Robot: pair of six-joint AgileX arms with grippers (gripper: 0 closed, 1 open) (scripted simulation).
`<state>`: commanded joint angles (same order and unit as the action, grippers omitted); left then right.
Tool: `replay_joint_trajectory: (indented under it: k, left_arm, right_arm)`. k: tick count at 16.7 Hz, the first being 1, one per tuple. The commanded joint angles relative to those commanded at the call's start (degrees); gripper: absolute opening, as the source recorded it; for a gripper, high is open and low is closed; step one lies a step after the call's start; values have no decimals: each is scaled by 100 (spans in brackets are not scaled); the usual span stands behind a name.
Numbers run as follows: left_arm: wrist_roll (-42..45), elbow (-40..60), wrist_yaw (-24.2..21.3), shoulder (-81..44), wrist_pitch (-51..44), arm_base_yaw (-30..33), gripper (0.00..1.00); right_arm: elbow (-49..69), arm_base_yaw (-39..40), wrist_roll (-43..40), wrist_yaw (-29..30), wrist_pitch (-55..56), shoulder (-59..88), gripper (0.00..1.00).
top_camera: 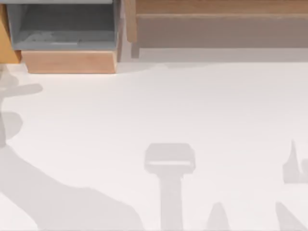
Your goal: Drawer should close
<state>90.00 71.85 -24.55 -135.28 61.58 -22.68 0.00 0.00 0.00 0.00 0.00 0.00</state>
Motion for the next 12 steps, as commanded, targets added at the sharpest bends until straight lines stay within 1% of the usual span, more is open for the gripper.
replay_joint_trajectory:
  k: [6, 7, 12]
  left_arm:
    - [0, 0, 0, 0, 0, 0, 98]
    - [0, 0, 0, 0, 0, 0, 100]
    - [0, 0, 0, 0, 0, 0, 100]
  right_arm:
    - [0, 0, 0, 0, 0, 0, 100]
    - [0, 0, 0, 0, 0, 0, 100]
    - [0, 0, 0, 0, 0, 0, 100]
